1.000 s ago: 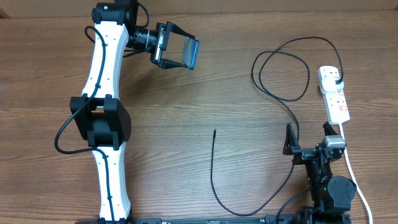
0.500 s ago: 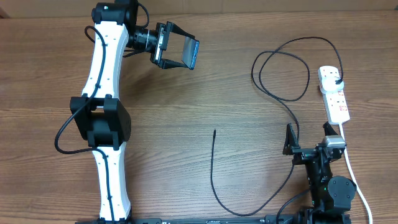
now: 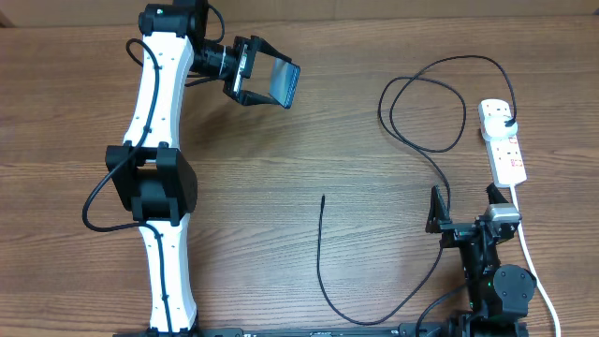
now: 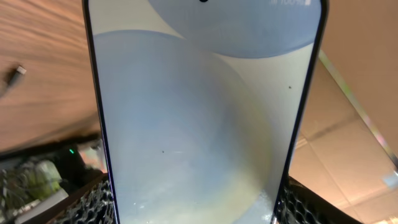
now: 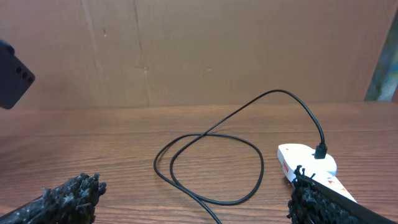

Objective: Plug charger to phone and switch on socket
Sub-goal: 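Lift the phone with the left gripper and raise it upright, then move the right gripper to the black cable's USB-C plug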

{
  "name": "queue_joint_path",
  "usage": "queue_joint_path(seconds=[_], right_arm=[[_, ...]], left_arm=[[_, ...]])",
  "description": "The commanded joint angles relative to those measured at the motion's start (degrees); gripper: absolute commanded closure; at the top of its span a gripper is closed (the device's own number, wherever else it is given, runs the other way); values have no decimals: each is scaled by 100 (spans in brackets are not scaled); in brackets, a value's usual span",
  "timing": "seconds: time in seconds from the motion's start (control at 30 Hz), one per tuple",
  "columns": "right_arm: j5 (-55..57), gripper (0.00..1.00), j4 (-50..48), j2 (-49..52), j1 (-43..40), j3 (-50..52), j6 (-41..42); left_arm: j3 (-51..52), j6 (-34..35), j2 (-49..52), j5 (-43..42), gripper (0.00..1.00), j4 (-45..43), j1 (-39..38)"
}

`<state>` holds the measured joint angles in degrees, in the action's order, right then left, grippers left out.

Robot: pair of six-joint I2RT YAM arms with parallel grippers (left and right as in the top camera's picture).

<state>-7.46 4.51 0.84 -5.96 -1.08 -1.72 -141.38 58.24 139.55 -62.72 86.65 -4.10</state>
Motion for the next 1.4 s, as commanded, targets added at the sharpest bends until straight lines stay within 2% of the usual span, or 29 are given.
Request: queue_joint_path(seconds=[0.0,0.33,0.73,1.07,1.37], right_arm=[[31,0,-33,-68,-4,61,17],[31,0,-33,-68,-4,61,17],[31,0,-35,-68,-4,61,17],[26,0,-37,-68,-4,61,17],[31,0,-39,-68,-4,61,17]], left_arm=[[-173,-83,-76,695,96,11,-44],[-170,-85,-76,2702,96,61,-271],[-170,-83,-76,4492,96,282,-782],[-170,-83,-76,5115,96,308,-918],[-170,-85,-76,5066,96,407,-960]])
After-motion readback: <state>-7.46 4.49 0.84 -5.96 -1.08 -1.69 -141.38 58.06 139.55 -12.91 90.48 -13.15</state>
